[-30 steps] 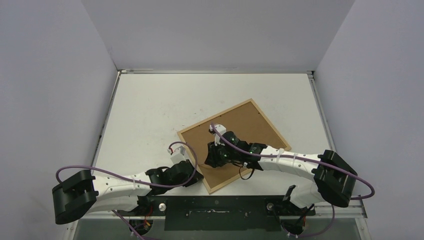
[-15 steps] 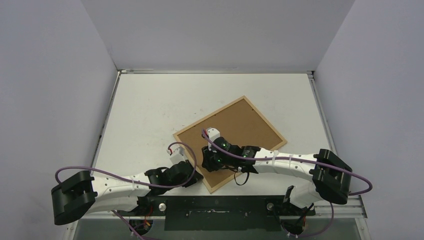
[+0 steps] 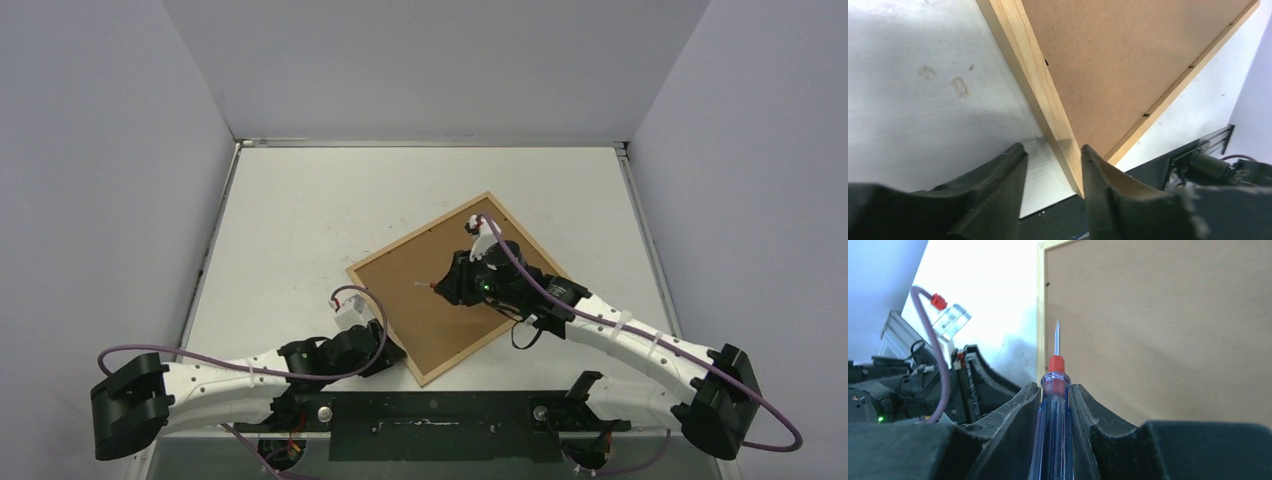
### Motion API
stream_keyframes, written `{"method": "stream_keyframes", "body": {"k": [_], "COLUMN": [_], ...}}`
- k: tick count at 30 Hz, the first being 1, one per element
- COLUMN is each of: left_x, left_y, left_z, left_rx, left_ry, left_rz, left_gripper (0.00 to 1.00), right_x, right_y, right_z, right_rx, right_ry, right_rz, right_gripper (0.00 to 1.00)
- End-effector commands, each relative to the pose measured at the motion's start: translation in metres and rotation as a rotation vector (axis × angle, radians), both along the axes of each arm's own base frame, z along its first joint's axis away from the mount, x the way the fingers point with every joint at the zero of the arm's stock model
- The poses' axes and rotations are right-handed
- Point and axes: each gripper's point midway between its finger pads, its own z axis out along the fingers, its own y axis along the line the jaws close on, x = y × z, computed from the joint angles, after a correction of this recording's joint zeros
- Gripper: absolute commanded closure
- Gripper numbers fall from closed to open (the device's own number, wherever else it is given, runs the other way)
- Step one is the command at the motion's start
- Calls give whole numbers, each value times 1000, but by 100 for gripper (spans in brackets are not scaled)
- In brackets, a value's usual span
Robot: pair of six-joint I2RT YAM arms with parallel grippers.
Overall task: Take the photo out of the frame
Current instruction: Release the photo frame item from the photo frame.
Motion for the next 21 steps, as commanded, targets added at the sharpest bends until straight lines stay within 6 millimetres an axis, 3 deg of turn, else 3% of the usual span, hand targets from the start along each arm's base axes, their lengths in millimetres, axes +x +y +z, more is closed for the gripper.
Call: {"method": "stream_keyframes", "body": {"k": [1, 3, 7, 11, 21], "left_x": [-12, -4, 10, 19, 44], "left_y": [47, 49, 72, 80, 59], "left_z": [-17, 1, 21, 34, 34], "left_rx": [190, 155, 138, 137, 227], "left_ry": [17, -17, -34, -12, 101], "left_rz": [-12, 42, 191, 250, 270], "left_gripper": [51, 46, 37, 36, 28], "right_x": [4, 6, 13, 13, 13], "right_y": [-24, -31, -43, -45, -47], "right_z": [-5, -9, -11, -12, -12], "right_rx": [8, 15, 41, 49, 50], "right_ry": [36, 46, 61, 68, 72], "right_rz": [-52, -78, -127, -129, -130], "right_gripper": [100, 100, 100, 100, 100]}}
